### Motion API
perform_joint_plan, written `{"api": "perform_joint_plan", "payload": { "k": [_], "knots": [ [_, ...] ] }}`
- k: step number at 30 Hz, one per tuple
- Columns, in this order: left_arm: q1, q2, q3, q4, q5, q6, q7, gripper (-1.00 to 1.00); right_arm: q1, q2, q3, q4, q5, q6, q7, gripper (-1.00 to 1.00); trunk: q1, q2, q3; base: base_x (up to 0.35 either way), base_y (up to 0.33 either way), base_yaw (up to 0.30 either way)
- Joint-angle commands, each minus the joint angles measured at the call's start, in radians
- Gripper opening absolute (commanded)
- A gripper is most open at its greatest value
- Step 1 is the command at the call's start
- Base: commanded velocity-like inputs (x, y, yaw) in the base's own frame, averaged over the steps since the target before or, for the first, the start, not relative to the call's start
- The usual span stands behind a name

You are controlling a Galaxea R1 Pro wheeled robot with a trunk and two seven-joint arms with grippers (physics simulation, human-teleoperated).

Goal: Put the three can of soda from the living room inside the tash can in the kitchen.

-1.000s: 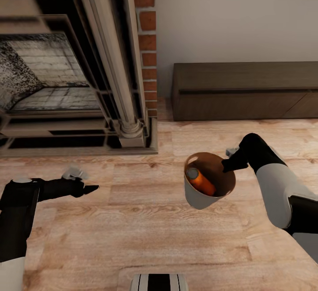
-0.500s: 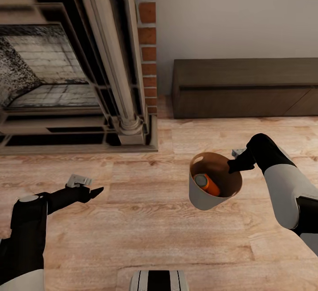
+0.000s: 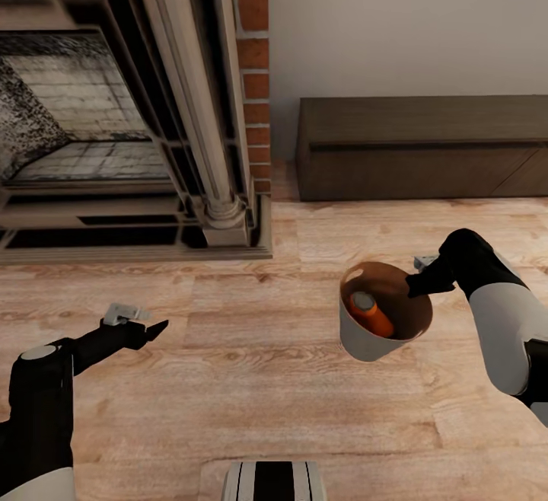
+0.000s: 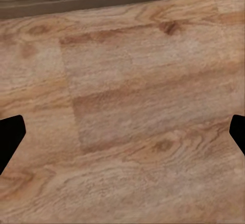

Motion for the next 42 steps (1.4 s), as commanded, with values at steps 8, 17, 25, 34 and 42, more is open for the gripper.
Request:
{"api": "perform_joint_plan", "payload": {
  "k": [8, 17, 25, 34, 42],
  "knots": [
    [-0.003, 0.001, -0.001, -0.031, 0.002, 0.156, 0.010, 1.00, 0.000, -0.017, -0.003, 0.001, -0.025, 0.017, 0.004, -1.00, 0.000, 0.000, 0.000, 0.000, 0.000, 0.000],
    [-0.003, 0.000, 0.000, -0.033, 0.002, 0.172, 0.015, 1.00, 0.000, -0.058, -0.003, 0.012, -0.026, 0.017, 0.021, -1.00, 0.000, 0.000, 0.000, 0.000, 0.000, 0.000],
    [-0.003, 0.000, 0.000, -0.033, 0.002, 0.171, 0.016, 1.00, 0.000, -0.063, -0.003, 0.027, -0.026, 0.017, 0.097, -1.00, 0.000, 0.000, 0.000, 0.000, 0.000, 0.000],
    [-0.003, 0.000, 0.000, -0.034, 0.002, 0.171, 0.016, 1.00, 0.000, -0.073, -0.003, 0.060, -0.025, 0.017, 0.103, -1.00, 0.019, -0.035, -0.016, 0.000, 0.000, 0.000],
    [-0.002, 0.000, 0.000, -0.034, 0.003, 0.172, 0.015, 1.00, 0.000, -0.086, -0.003, 0.074, -0.025, 0.017, 0.104, -1.00, 0.034, -0.063, -0.028, 0.000, 0.000, 0.000]
  ]
}}
